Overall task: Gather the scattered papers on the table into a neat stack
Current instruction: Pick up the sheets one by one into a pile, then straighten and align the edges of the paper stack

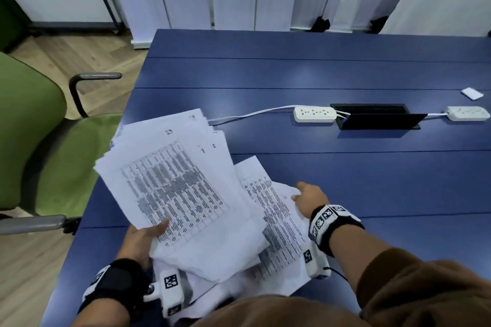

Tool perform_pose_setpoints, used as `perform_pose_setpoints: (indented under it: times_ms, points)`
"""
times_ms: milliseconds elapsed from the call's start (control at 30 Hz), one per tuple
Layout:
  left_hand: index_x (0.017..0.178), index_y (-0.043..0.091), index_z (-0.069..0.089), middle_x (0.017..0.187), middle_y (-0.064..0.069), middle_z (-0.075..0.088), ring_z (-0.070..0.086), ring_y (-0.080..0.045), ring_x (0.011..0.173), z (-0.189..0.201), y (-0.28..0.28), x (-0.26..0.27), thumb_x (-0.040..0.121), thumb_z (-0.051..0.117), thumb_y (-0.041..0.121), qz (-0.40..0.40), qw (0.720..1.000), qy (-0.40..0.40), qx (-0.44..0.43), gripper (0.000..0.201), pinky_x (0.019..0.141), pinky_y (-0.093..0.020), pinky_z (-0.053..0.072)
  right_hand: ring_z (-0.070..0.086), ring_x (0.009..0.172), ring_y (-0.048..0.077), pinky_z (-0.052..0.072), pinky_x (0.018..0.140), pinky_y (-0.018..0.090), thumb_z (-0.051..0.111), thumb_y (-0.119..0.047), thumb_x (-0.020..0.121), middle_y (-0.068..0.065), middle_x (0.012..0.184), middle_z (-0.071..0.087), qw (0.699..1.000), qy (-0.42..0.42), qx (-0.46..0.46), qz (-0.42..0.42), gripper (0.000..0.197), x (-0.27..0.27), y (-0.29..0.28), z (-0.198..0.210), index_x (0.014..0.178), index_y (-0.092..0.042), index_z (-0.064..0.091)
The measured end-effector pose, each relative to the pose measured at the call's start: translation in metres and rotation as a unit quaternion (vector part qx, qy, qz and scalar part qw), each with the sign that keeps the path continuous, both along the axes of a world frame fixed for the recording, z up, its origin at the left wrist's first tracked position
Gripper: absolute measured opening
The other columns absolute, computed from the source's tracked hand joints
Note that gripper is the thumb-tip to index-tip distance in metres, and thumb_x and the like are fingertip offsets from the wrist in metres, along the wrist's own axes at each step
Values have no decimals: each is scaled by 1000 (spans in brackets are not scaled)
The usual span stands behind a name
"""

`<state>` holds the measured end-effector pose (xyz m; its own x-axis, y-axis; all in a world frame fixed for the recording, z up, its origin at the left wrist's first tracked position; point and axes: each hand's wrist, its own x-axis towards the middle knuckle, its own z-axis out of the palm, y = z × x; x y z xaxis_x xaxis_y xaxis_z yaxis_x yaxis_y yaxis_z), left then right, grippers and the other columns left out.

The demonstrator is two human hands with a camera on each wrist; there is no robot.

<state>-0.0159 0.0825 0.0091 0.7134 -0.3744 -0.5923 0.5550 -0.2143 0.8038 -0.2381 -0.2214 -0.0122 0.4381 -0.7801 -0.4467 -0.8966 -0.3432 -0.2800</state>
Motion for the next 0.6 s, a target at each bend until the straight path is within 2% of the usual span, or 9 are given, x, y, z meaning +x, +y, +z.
perform_pose_setpoints:
  times_ms: [67,133,267,367,433,467,533,567,600]
  points:
    - [118,-2,56,102,-19,69,68,-31,82,6,7,4,87,64,-1,4,1000,-3,7,31,60,-35,57,59,95,33,42,72,31,51,-19,94,15,100,62,998,-30,-2,-57,14,-11,-3,-3,97,-6,56]
    - [120,-3,56,108,-21,68,68,-32,86,2,11,6,87,65,1,5,1000,9,15,34,66,-36,55,58,93,34,38,69,30,50,-14,94,13,89,59,993,-63,3,-98,13,-20,-3,-6,85,-5,53]
    - [124,-5,54,112,-24,69,70,-41,91,-16,5,2,82,69,-1,1,999,53,9,45,77,-48,57,57,94,36,40,73,33,49,-9,94,25,102,64,984,-82,23,-158,18,-38,0,-3,93,6,59]
    - [120,-1,56,109,-20,70,70,-38,94,-25,-13,-9,81,68,-8,-27,999,40,-1,42,73,-47,59,59,100,29,42,69,26,47,-12,95,13,92,61,977,-13,162,-139,20,-49,6,0,82,-5,59]
    - [125,5,54,118,-17,67,67,-34,102,-31,-26,-19,79,70,-10,-53,999,9,10,51,87,-50,55,58,73,18,41,57,21,51,-9,89,1,70,48,945,0,265,-194,28,-53,10,2,63,-16,46]
    - [128,7,52,123,-16,65,65,-34,106,-35,-31,-24,78,72,-9,-68,997,-3,20,57,94,-53,50,52,59,12,45,53,22,53,-7,85,0,65,45,950,14,274,-149,28,-56,10,0,61,-17,43]
    - [133,13,47,127,-11,63,62,-31,112,-51,-41,-31,72,78,-5,-95,994,-27,49,71,101,-54,45,54,58,19,57,64,35,54,-15,83,8,65,53,936,-33,309,-167,16,-59,13,6,68,-10,53]
    - [134,16,46,128,-9,62,61,-30,114,-57,-48,-35,66,83,1,-109,991,-37,63,79,101,-54,45,63,75,25,57,82,46,55,-31,87,12,82,63,925,-76,317,-197,24,-60,9,4,84,-7,63]
    - [135,18,44,129,-7,62,60,-28,115,-63,-54,-38,60,86,8,-129,988,-42,79,86,101,-53,46,63,103,28,47,100,47,50,-48,91,13,110,66,922,-107,308,-207,48,-60,9,7,110,-7,65]
